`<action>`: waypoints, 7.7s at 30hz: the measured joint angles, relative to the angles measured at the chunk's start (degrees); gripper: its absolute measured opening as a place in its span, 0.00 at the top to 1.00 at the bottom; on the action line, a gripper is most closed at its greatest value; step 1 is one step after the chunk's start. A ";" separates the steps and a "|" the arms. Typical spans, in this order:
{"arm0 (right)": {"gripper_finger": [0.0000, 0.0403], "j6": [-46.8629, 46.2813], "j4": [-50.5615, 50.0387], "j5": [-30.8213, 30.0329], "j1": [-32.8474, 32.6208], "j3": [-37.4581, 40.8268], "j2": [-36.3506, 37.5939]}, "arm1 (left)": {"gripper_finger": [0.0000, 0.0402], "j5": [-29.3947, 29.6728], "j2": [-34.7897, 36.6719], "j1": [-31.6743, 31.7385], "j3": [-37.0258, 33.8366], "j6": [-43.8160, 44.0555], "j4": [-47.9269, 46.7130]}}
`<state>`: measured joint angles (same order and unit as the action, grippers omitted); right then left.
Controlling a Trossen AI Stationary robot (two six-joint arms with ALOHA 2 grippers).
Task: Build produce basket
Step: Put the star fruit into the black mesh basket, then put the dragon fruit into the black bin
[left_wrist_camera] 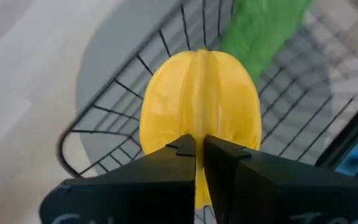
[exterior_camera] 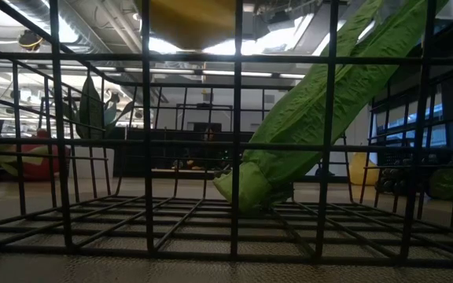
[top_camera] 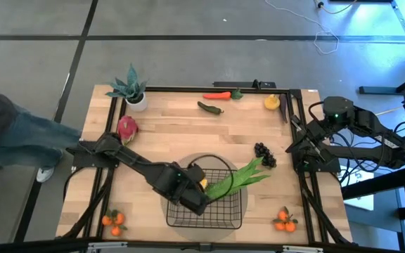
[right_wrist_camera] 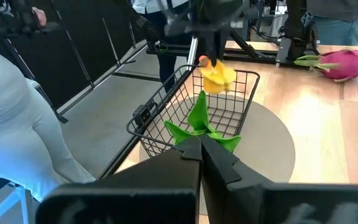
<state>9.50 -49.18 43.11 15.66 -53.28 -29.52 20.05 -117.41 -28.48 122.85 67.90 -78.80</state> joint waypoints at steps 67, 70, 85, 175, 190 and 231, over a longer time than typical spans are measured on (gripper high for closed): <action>1.00 6.25 -8.36 5.86 0.00 0.00 0.00 | 0.79 -8.98 -11.32 5.30 0.13 -5.05 2.42; 1.00 6.25 -8.60 5.88 0.01 0.00 0.04 | 0.79 -8.23 -9.27 5.35 0.11 -4.99 1.08; 1.00 6.19 -8.93 4.52 0.01 0.00 0.02 | 0.79 2.05 1.96 6.66 0.15 8.53 -5.94; 1.00 -3.48 -4.19 -16.15 0.00 0.00 0.00 | 0.79 12.48 38.02 45.69 -74.58 30.45 -4.90; 1.00 -4.92 -4.21 -16.59 0.01 0.00 0.00 | 0.79 10.57 38.02 46.00 -74.59 30.34 -4.42; 1.00 -4.98 -1.33 -16.65 0.01 0.02 0.02 | 1.00 5.97 38.41 40.64 -71.10 -1.45 1.04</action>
<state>4.51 -50.50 26.46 15.68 -53.25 -29.50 26.01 -79.00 12.16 51.74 66.45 -77.76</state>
